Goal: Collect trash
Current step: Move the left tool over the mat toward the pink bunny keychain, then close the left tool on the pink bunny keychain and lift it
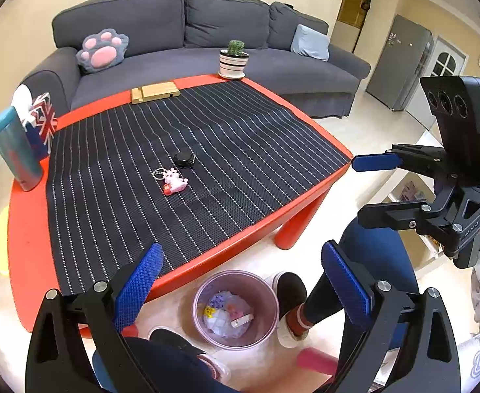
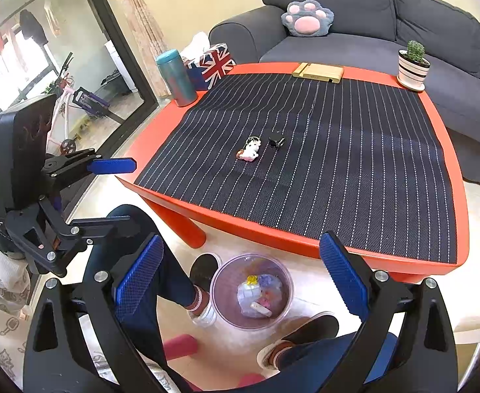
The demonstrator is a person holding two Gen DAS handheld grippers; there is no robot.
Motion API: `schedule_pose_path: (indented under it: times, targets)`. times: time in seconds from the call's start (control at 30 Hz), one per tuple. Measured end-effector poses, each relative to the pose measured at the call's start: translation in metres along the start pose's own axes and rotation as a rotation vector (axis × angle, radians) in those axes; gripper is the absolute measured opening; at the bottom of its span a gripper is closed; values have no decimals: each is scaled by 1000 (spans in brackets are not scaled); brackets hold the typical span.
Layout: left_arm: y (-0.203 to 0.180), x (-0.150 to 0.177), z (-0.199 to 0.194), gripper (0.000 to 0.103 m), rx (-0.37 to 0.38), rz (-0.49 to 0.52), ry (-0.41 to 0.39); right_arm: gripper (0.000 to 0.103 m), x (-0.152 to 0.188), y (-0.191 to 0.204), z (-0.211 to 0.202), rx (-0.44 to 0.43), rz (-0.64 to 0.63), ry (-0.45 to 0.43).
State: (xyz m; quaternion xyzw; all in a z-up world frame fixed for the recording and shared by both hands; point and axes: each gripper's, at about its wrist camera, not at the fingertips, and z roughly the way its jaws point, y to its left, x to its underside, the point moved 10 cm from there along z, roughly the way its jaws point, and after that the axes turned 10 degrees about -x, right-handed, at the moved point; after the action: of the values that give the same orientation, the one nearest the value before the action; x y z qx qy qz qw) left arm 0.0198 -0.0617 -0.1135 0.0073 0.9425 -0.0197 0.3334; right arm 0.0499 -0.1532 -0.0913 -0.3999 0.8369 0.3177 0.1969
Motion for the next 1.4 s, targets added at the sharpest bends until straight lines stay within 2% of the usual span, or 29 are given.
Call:
schedule_pose_path:
  times: [0.33, 0.73, 1.0, 1.4]
  targets:
    - [20, -22, 11, 93, -21, -39, -8, 95, -16, -13, 0, 27, -2, -12]
    - [43, -57, 51, 93, -58, -51, 28, 95, -36, -30, 7, 48, -1, -4]
    - [58, -71, 92, 93, -78, -57, 93, 95, -40, -41, 12, 58, 13, -1]
    - [73, -56, 157, 93, -146, -63, 221, 95, -34, -50, 17, 59, 33, 13]
